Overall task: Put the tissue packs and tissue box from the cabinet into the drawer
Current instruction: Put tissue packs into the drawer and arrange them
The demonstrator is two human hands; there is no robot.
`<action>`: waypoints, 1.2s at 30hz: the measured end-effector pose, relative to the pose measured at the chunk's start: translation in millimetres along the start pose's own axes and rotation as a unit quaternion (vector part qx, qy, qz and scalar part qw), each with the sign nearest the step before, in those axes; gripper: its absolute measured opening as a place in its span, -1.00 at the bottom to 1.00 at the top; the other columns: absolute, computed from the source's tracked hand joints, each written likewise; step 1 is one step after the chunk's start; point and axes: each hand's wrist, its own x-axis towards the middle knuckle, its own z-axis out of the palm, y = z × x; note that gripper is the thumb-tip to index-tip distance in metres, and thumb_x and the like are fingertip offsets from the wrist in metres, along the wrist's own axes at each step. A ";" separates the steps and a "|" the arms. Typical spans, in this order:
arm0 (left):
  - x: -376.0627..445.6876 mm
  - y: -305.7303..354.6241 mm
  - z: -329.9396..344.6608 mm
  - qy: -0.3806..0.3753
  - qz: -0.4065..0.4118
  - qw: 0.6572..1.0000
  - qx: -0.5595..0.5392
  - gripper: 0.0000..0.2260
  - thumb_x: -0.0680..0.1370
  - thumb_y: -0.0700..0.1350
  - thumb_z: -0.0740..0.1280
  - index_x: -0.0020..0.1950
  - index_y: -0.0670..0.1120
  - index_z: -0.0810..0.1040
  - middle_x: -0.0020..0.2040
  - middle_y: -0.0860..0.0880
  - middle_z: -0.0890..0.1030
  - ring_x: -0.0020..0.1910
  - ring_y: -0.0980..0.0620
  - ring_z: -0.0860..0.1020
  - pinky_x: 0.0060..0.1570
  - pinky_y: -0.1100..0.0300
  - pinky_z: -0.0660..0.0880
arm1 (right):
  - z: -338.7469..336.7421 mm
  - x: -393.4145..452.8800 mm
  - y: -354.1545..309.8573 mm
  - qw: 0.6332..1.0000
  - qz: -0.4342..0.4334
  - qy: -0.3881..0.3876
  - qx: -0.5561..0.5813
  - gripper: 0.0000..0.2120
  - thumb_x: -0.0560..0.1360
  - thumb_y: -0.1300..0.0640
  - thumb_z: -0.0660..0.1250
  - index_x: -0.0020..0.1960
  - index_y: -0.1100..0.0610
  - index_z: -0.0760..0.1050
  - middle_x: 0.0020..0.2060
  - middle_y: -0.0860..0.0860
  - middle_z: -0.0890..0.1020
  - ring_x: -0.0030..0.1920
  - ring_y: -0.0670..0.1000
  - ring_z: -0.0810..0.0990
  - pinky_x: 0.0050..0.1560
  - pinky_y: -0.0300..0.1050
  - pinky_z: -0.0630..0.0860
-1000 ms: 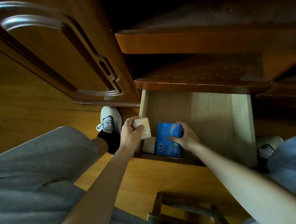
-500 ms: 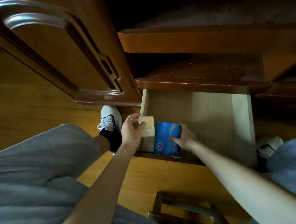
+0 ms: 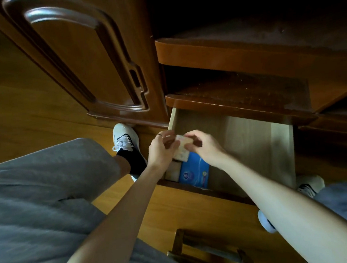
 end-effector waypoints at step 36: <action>-11.2 -31.2 -22.8 0.011 -0.085 0.951 0.298 -0.73 0.63 0.13 0.25 0.13 0.07 0.69 -0.07 0.03 0.67 -0.14 -0.02 0.60 -0.24 0.08 0.54 | 60.7 68.2 21.8 0.935 0.145 0.016 -0.324 -0.71 0.59 0.06 0.38 0.28 0.12 0.58 0.19 0.13 0.67 0.27 0.16 0.57 0.21 0.08 0.47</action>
